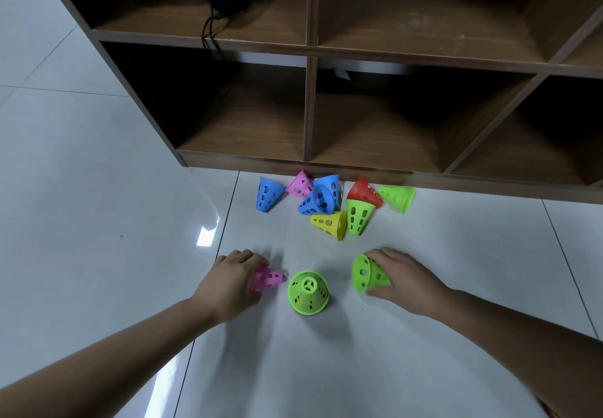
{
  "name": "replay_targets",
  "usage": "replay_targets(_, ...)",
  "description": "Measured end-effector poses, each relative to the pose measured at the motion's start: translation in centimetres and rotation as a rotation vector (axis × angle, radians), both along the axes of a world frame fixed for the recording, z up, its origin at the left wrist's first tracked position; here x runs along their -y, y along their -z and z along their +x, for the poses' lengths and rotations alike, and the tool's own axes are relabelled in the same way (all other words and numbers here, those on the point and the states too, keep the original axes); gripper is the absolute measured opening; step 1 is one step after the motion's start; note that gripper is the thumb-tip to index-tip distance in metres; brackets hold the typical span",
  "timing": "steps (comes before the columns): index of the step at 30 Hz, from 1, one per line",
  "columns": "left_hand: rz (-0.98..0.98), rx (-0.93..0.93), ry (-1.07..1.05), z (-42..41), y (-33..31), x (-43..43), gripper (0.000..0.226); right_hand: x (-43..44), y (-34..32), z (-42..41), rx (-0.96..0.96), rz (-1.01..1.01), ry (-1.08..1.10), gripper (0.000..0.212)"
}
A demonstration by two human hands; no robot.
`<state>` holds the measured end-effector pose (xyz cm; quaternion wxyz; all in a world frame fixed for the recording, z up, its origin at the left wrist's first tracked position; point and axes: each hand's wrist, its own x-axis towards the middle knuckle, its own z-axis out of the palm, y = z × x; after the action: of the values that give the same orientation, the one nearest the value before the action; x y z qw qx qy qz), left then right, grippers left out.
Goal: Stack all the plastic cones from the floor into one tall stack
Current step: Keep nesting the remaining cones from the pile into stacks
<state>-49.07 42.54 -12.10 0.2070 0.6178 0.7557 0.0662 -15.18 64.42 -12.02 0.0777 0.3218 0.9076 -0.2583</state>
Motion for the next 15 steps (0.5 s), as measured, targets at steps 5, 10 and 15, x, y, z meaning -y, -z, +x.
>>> replay_targets(5,0.129,0.205,-0.156,-0.3,-1.8,0.3,0.052,3.9,-4.4,-1.8,-0.172,-0.104,0.049,0.06)
replay_targets(10,0.252,0.369,-0.308,0.8,-5.2,-0.1,0.062,6.1,-9.1,-3.0,-0.282,-0.054,0.039,0.062)
replay_targets(15,0.366,0.479,-0.327,3.1,-9.4,-0.6,0.046,7.1,-11.8,-3.5,-0.314,-0.033,-0.019,0.063)
